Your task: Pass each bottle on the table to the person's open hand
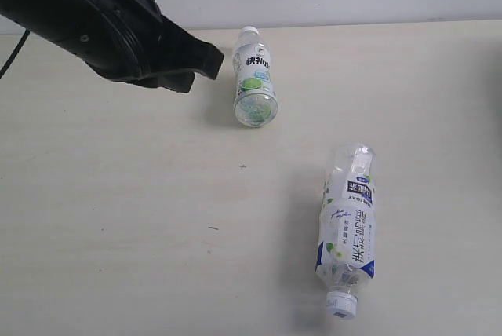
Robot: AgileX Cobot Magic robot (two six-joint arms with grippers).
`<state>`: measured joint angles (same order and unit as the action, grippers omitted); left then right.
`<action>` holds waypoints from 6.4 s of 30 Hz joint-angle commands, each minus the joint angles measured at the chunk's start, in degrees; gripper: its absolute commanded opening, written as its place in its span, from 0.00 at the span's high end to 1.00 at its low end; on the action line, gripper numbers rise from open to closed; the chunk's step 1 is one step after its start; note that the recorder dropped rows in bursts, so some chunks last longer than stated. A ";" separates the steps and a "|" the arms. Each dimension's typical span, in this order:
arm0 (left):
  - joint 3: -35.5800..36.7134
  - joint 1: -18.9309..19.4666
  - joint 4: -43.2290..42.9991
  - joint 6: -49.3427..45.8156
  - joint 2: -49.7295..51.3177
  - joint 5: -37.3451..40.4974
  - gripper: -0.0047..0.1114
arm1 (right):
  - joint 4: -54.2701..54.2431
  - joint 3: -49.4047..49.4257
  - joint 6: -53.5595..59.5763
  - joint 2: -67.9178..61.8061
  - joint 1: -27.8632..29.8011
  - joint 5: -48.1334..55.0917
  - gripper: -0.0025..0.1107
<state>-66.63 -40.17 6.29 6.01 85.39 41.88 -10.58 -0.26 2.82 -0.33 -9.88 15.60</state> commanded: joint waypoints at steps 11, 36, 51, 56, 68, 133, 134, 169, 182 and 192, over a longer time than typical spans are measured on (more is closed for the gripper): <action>6.19 0.21 0.39 -4.30 -3.47 -13.93 0.96 | 0.00 0.26 -0.12 0.33 0.29 -0.29 0.98; 29.75 0.09 0.28 -4.52 -27.30 -41.88 0.96 | 0.00 0.26 -0.12 0.33 0.29 -0.29 0.98; 29.75 0.09 0.28 -5.59 -27.31 -41.50 0.96 | 0.00 0.26 -0.12 0.33 0.29 -0.29 0.98; 29.75 0.09 0.28 -5.59 -27.31 -41.50 0.96 | 0.00 0.26 -0.12 0.33 0.29 -0.29 0.98; 16.77 3.16 0.64 -2.10 -23.11 -25.74 0.96 | 0.00 0.26 -0.12 0.33 0.29 -0.29 0.98; -39.49 4.80 -7.98 12.62 50.63 -17.79 0.22 | 0.00 0.26 -0.12 0.33 0.29 -0.29 0.98; -39.49 4.80 -7.97 12.62 51.21 -17.79 0.22 | 0.00 0.26 -0.12 0.33 0.29 -0.29 0.98; -36.77 5.93 -13.67 20.50 43.74 -10.67 0.96 | 0.00 0.26 -0.12 0.33 0.29 -0.29 0.98; -16.21 3.56 -12.97 23.31 26.69 -21.02 0.96 | 0.00 0.26 -0.12 0.33 0.29 -0.29 0.98; -14.59 -3.27 -12.88 33.48 20.64 -24.39 0.96 | 0.00 0.26 -0.12 0.33 0.29 -0.29 0.98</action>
<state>-81.48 -40.55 -6.67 38.36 107.71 21.30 -10.58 -0.26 2.82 -0.33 -9.88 15.60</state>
